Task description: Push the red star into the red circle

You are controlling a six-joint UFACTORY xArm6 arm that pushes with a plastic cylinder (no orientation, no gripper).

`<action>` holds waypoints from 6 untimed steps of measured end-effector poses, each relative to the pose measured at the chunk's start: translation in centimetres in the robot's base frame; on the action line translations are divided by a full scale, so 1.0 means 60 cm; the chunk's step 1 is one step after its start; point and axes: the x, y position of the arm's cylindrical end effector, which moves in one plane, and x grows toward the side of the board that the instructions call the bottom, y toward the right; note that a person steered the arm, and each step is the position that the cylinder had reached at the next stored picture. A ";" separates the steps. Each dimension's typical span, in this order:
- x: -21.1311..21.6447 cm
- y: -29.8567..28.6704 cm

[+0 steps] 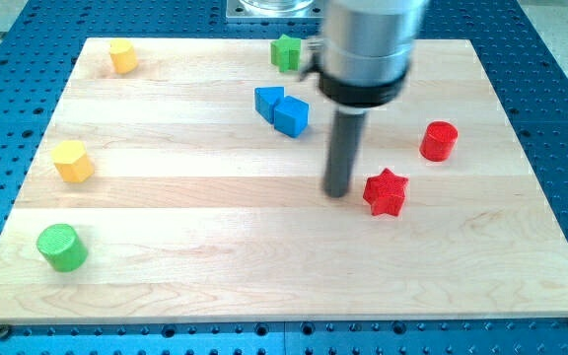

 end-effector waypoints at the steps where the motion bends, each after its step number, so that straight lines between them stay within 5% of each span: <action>1: 0.054 0.046; 2: 0.052 0.150; 6: -0.054 0.274</action>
